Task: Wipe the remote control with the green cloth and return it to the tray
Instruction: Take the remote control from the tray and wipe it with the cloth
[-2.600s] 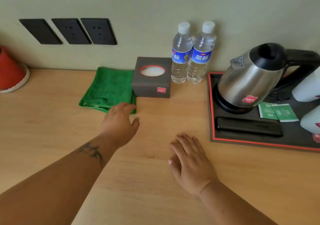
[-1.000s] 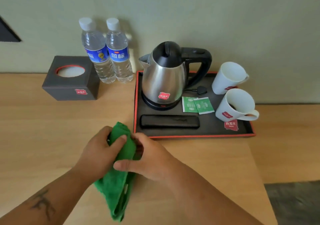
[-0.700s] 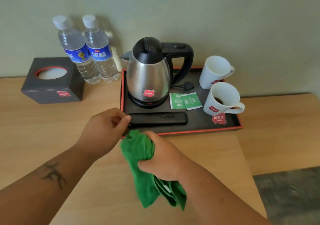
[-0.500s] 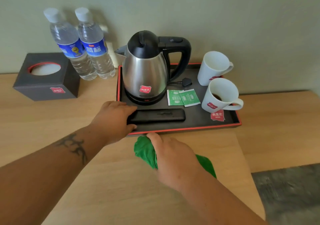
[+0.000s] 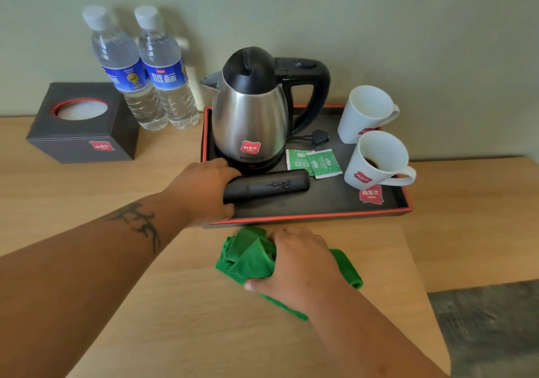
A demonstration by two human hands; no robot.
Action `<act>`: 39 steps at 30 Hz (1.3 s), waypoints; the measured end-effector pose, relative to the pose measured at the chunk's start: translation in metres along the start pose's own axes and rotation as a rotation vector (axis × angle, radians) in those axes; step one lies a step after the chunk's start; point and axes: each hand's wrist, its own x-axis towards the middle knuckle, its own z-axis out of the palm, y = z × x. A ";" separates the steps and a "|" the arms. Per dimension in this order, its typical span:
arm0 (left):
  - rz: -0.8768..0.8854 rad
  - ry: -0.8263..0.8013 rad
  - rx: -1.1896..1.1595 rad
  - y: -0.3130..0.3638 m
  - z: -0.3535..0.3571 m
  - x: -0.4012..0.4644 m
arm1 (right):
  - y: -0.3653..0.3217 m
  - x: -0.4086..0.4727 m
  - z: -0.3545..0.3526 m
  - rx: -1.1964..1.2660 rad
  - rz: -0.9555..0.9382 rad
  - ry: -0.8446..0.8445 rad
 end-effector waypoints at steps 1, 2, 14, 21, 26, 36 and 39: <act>0.001 0.010 -0.039 -0.003 0.000 -0.002 | 0.000 0.003 0.003 0.005 -0.013 0.003; 0.000 0.019 -0.076 -0.005 0.001 -0.005 | 0.000 0.005 0.006 0.019 -0.022 0.012; -0.206 0.230 -0.549 -0.028 0.009 -0.076 | -0.007 0.006 0.006 0.510 0.018 -0.067; -0.311 0.243 -0.615 -0.047 0.024 -0.122 | -0.010 0.003 -0.006 0.924 0.088 -0.094; -0.390 0.276 -0.681 -0.059 0.038 -0.150 | -0.019 0.008 -0.015 0.950 0.108 0.006; -0.524 0.303 -0.641 -0.090 0.057 -0.184 | -0.083 0.019 -0.011 0.777 0.135 0.295; -0.514 0.308 -0.566 -0.095 0.059 -0.185 | -0.099 0.027 -0.010 0.720 0.171 0.363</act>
